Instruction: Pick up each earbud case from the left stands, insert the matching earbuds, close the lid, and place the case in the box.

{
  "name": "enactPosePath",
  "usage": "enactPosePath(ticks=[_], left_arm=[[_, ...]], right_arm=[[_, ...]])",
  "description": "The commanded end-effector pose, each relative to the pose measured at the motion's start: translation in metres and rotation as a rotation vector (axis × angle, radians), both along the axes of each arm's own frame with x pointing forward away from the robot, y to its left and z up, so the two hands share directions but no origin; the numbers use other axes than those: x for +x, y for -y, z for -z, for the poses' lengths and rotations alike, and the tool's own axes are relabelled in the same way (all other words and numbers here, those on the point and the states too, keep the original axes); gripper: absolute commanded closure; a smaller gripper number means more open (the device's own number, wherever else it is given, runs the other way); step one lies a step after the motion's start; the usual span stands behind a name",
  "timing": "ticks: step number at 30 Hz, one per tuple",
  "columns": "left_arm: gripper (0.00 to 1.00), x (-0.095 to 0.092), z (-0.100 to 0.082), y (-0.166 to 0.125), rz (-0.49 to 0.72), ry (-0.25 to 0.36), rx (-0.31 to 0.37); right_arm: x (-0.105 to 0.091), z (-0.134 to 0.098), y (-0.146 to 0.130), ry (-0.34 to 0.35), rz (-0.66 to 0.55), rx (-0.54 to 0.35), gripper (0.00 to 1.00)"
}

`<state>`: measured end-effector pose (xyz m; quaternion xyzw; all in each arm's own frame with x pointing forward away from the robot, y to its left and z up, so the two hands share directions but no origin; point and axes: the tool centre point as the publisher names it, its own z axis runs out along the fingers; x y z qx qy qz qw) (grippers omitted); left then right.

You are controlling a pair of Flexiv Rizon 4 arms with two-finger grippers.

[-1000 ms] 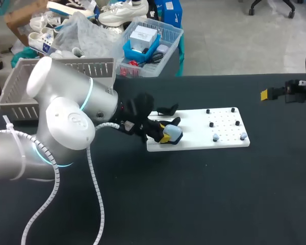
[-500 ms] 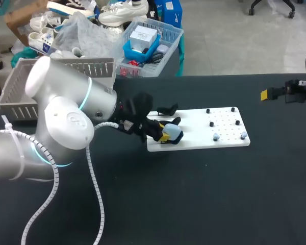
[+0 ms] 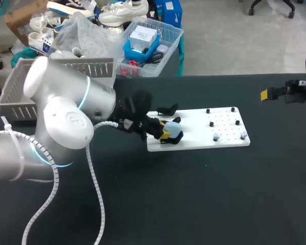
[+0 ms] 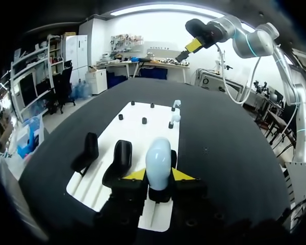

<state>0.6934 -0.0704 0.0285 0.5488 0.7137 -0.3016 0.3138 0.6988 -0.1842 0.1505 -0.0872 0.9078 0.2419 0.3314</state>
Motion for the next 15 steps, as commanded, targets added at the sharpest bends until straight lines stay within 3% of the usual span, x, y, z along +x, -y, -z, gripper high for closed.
enactPosePath(ticks=[1, 8, 15], left_arm=[[1.00, -0.004, -0.006, -0.003, -0.009, 0.021, -0.026], [1.00, -0.005, -0.020, -0.003, -0.018, 0.035, -0.058], [1.00, -0.009, -0.032, -0.006, -0.025, 0.087, -0.084]], right_arm=[[0.001, 0.000, 0.001, -0.001, -0.003, 0.002, 0.00], [0.001, 0.000, 0.001, -0.001, -0.003, 0.002, 0.00], [0.001, 0.000, 0.001, -0.001, -0.003, 0.002, 0.00]])
